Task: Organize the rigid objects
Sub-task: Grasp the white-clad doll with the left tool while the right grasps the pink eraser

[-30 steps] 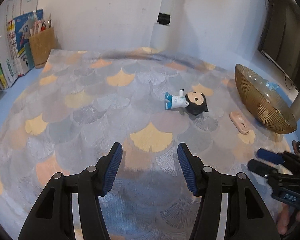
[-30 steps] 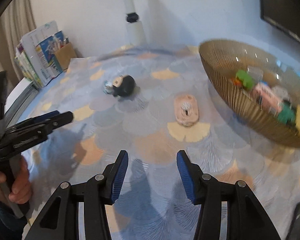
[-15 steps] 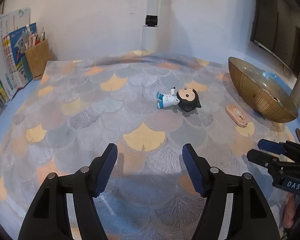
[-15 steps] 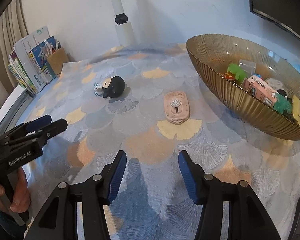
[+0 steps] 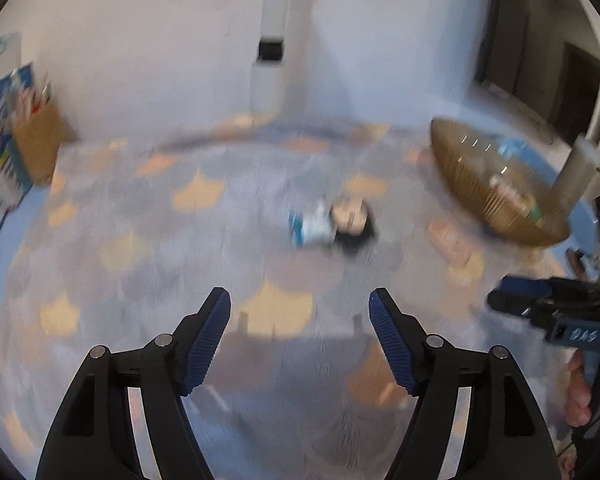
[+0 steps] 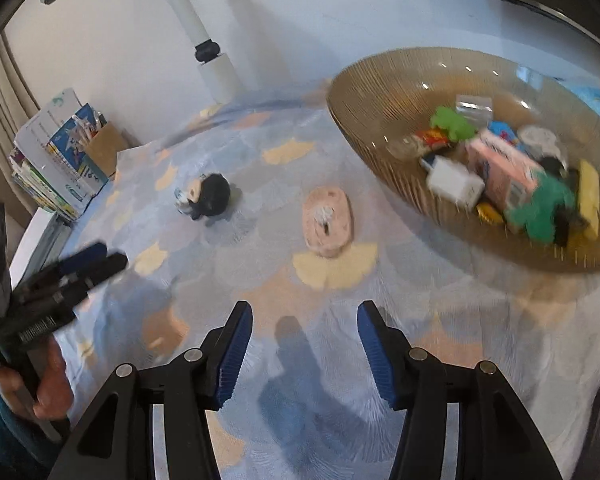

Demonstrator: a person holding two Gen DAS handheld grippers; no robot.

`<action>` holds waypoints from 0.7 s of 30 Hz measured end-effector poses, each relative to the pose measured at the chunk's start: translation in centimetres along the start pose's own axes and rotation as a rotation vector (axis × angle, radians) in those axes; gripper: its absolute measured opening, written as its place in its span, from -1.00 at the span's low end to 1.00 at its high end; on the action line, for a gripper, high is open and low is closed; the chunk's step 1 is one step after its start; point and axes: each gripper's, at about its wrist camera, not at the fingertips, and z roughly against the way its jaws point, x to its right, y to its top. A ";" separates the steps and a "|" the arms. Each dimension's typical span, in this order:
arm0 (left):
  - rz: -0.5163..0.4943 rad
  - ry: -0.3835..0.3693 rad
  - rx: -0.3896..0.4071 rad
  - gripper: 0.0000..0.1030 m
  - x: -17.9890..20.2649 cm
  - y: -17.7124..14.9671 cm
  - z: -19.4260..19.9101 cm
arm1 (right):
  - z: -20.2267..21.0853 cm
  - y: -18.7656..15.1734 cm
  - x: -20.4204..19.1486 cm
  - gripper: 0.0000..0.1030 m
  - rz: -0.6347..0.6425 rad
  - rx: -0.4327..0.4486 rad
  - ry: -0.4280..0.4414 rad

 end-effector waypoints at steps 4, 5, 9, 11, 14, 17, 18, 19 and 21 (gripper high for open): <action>-0.070 -0.035 0.001 0.47 0.7 3.1 -1.3 | -1.2 2.3 -0.9 0.07 0.034 -0.006 -0.073; -0.075 -0.050 -0.008 0.47 0.9 3.4 -1.9 | -1.8 2.6 -1.1 0.07 0.048 -0.005 -0.110; -0.092 -0.069 -0.050 0.47 1.9 4.1 -5.3 | -4.1 2.9 -1.5 0.07 0.075 -0.011 -0.191; -0.102 -0.071 -0.075 0.47 2.1 4.3 -7.0 | -4.5 3.1 -2.0 0.07 0.102 0.015 -0.219; -0.116 -0.067 -0.111 0.47 2.3 4.3 -8.9 | -5.2 3.4 -2.5 0.07 0.124 0.026 -0.231; -0.085 -0.097 -0.130 0.46 1.9 4.2 -10.1 | -5.4 3.6 -2.6 0.06 0.132 0.049 -0.236; -0.078 -0.103 -0.127 0.41 1.9 4.2 -10.2 | -5.5 3.6 -2.7 -0.04 0.137 0.057 -0.236; -0.079 -0.102 -0.119 0.40 1.9 4.1 -10.1 | -5.6 3.7 -2.8 -0.30 0.149 0.060 -0.235; -0.094 -0.081 -0.111 0.39 2.2 3.9 -9.8 | -5.8 3.7 -3.1 -0.35 0.164 0.055 -0.209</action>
